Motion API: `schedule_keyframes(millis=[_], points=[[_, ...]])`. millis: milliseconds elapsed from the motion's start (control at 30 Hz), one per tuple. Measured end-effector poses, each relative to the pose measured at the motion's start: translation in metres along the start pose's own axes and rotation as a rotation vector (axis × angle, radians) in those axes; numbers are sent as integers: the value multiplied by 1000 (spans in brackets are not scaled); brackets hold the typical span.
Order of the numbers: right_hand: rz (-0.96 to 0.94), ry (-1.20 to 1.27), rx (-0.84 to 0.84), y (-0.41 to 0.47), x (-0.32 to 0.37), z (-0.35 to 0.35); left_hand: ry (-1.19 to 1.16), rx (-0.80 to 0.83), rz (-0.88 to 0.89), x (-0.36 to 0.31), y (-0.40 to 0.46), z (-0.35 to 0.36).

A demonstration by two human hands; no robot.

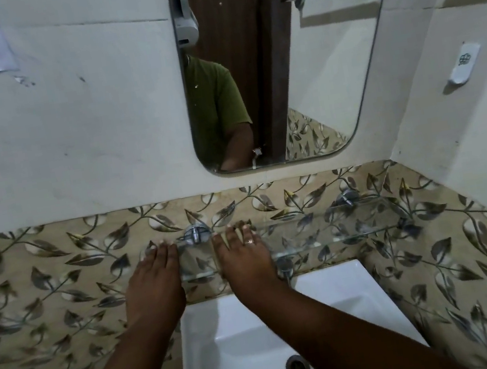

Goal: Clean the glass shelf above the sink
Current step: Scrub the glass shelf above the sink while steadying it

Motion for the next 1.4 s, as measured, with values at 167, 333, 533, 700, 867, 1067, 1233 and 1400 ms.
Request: schedule_keyframes(millis=[167, 333, 533, 700, 867, 1067, 1233, 1400], points=[[5, 6, -21, 5, 9, -4, -12, -5, -8, 2, 0, 1], [-162, 19, -149, -19, -16, -8, -23, 6, 2, 2, -1, 2], [-41, -24, -33, -8, -10, -6, -28, 6, -10, 3, 0, 3], [-151, -11, -66, -17, -7, -13, -32, -2, 6, 4, 0, 3], [-236, 62, -113, -47, -38, -29, -23, -8, 22, 4, 1, 1], [-56, 9, 216, -49, -93, -36, -35, 6, -5, 3, -1, 0], [65, 89, 87, -19, -83, -31, -43, -5, -8, 4, -1, -2], [8, 188, -27, -20, -55, -27, -51, -13, -6, 2, -2, -3]])
Point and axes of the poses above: each hand's wrist, its own y-axis towards the middle knuckle, its own z-axis out of the palm, x = y × z, the point moved 6 cm from there along y, towards the middle knuckle, and after that the axes turned 8 degrees about -x, right-handed, at the moved point
